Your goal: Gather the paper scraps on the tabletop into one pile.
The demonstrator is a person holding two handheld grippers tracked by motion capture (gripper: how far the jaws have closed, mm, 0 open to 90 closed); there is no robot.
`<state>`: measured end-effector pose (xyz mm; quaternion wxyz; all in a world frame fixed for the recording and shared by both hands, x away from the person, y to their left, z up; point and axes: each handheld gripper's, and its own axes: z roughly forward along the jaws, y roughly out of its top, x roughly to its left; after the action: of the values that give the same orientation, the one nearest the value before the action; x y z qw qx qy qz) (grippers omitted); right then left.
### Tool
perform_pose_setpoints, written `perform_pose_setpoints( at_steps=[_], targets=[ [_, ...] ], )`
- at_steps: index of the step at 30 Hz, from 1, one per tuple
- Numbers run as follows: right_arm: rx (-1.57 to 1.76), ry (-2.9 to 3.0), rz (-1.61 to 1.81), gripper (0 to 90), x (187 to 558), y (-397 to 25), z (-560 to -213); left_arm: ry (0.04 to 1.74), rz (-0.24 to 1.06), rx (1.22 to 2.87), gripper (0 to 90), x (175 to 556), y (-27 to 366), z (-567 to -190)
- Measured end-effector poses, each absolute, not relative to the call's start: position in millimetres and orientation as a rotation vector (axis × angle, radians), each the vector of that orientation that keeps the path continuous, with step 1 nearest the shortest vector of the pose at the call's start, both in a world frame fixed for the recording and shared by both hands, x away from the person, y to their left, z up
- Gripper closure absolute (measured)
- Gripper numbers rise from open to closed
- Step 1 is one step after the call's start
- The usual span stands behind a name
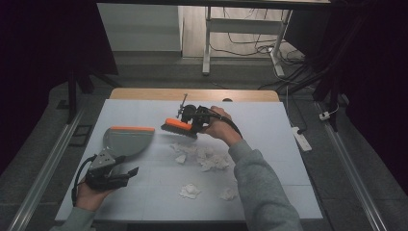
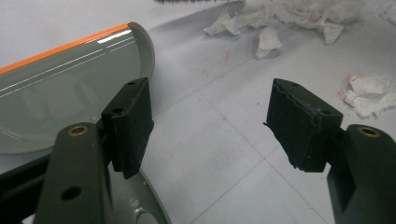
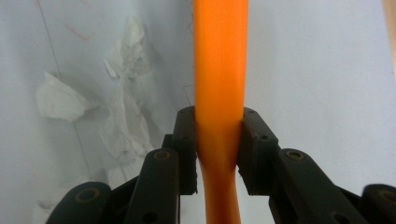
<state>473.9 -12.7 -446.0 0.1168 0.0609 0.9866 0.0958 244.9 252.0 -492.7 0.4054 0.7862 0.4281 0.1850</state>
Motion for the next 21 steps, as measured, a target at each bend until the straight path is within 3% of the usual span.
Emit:
perform_pose_setpoints(
  at_steps=[7,16,21],
  targets=[
    [0.013,2.959,0.181,70.9,453,-8,-451,1.079,0.466,1.986,32.3,245,253,-493],
    [-0.127,3.019,0.086,70.8,420,-33,-445,1.076,0.468,1.988,32.3,245,250,-492],
    [0.000,2.975,0.266,70.7,424,-53,-430,1.078,0.470,1.988,32.2,245,250,-492]
  ],
)
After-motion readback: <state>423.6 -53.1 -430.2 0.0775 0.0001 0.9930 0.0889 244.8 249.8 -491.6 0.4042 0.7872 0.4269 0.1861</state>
